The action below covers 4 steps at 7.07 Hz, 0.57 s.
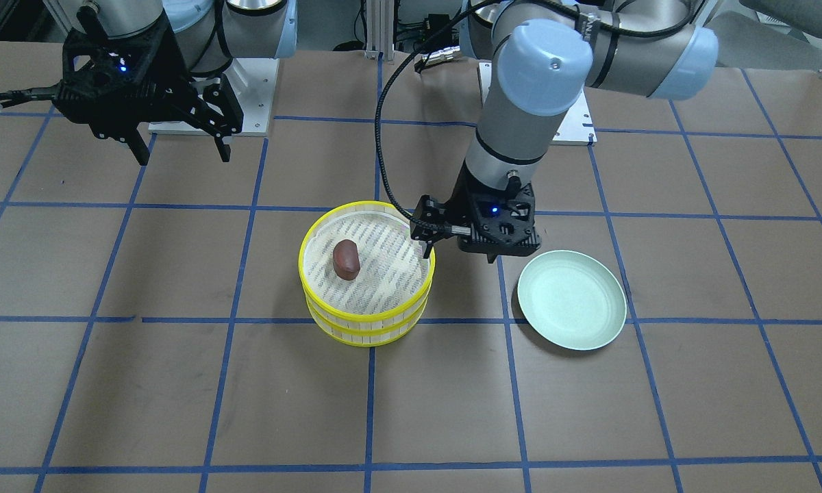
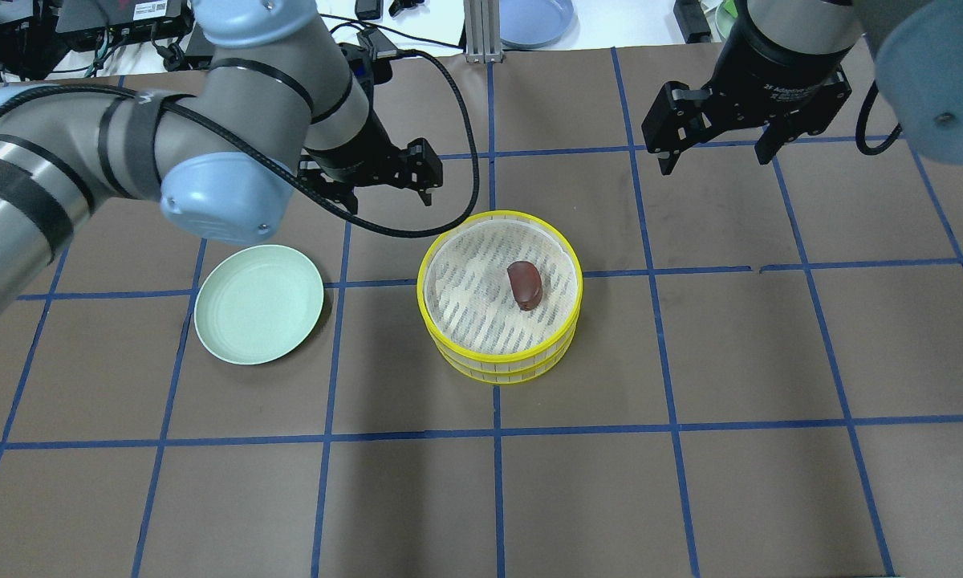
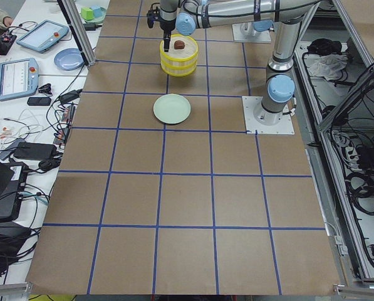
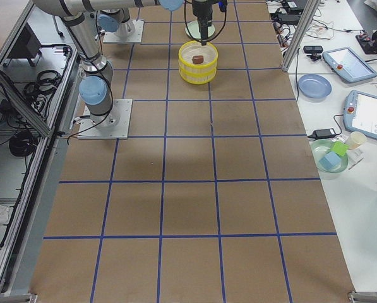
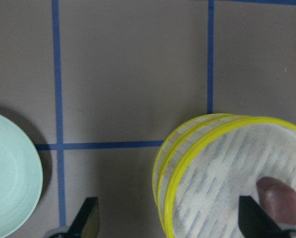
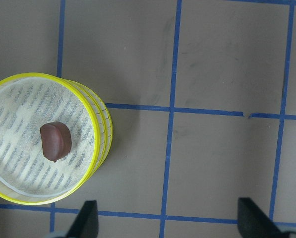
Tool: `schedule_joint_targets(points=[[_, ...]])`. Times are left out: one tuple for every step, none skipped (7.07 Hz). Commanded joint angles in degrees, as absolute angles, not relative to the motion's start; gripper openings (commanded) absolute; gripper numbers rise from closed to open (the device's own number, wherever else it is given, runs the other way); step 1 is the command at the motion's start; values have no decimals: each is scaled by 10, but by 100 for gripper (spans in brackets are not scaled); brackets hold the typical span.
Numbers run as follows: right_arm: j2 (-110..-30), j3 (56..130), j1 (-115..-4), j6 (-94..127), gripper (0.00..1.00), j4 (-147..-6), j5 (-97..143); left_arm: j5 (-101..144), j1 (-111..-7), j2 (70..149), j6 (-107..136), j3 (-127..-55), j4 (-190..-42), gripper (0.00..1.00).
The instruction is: Place buns in different layers of steamer
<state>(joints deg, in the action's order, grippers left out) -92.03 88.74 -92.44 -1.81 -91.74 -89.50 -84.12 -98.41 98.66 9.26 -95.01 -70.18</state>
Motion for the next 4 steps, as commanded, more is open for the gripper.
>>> schedule_joint_targets(points=[[-920, 888, -925, -18, 100, -918, -895, -859, -943, 942, 72, -895, -838, 100], [-920, 888, -925, -18, 100, -918, -895, -916, -937, 925, 56, -873, -866, 100], [-920, 888, -925, -18, 100, -918, -896, -914, -938, 912, 56, -874, -871, 100], [-920, 888, -925, -19, 100, -918, -896, -912, -939, 900, 57, -874, -872, 100]])
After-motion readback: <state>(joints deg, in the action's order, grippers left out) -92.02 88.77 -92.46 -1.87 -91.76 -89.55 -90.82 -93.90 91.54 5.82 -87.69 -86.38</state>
